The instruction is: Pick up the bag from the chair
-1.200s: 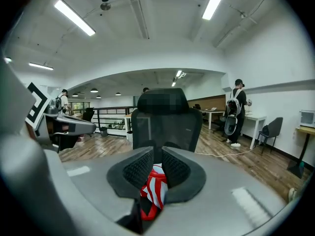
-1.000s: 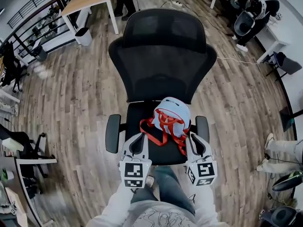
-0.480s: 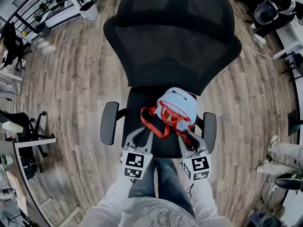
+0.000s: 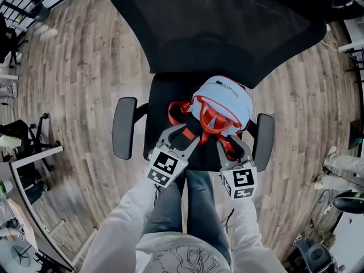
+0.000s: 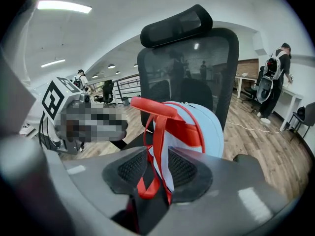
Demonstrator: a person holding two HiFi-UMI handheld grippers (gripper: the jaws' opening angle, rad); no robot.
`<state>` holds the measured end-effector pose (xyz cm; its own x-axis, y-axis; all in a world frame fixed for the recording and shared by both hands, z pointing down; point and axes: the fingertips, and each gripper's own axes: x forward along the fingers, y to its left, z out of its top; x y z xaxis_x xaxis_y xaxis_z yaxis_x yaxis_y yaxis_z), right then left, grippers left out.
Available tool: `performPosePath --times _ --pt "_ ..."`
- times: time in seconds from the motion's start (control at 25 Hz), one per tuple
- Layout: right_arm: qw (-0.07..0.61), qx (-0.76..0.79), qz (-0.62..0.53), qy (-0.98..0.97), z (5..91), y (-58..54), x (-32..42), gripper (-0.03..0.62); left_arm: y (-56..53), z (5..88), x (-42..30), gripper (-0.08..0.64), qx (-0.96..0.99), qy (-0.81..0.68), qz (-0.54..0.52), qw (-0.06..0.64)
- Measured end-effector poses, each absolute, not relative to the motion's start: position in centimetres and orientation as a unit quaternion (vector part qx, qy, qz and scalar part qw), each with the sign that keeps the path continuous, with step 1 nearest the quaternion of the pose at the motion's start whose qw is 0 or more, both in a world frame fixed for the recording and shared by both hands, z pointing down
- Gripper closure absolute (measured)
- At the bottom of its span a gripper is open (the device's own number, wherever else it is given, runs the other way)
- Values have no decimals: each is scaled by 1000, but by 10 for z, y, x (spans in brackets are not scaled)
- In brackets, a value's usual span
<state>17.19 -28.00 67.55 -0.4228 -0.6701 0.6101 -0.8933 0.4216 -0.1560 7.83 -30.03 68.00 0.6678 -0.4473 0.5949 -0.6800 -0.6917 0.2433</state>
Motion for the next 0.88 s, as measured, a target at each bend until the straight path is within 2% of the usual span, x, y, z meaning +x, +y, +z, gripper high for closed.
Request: performPosePath --times 0.52,0.8,0.84,0.88 --pt "266 450 230 -821 725 -292 163 451 -298 765 111 344 921 -151 309 185" --pt "281 426 235 -827 737 -291 157 453 -295 784 128 344 926 -109 300 200" --pt "281 427 236 -826 739 -290 158 458 -292 784 129 344 928 -102 299 199" --pt "281 429 237 -825 741 -289 160 491 -289 783 130 345 929 -95 298 197"
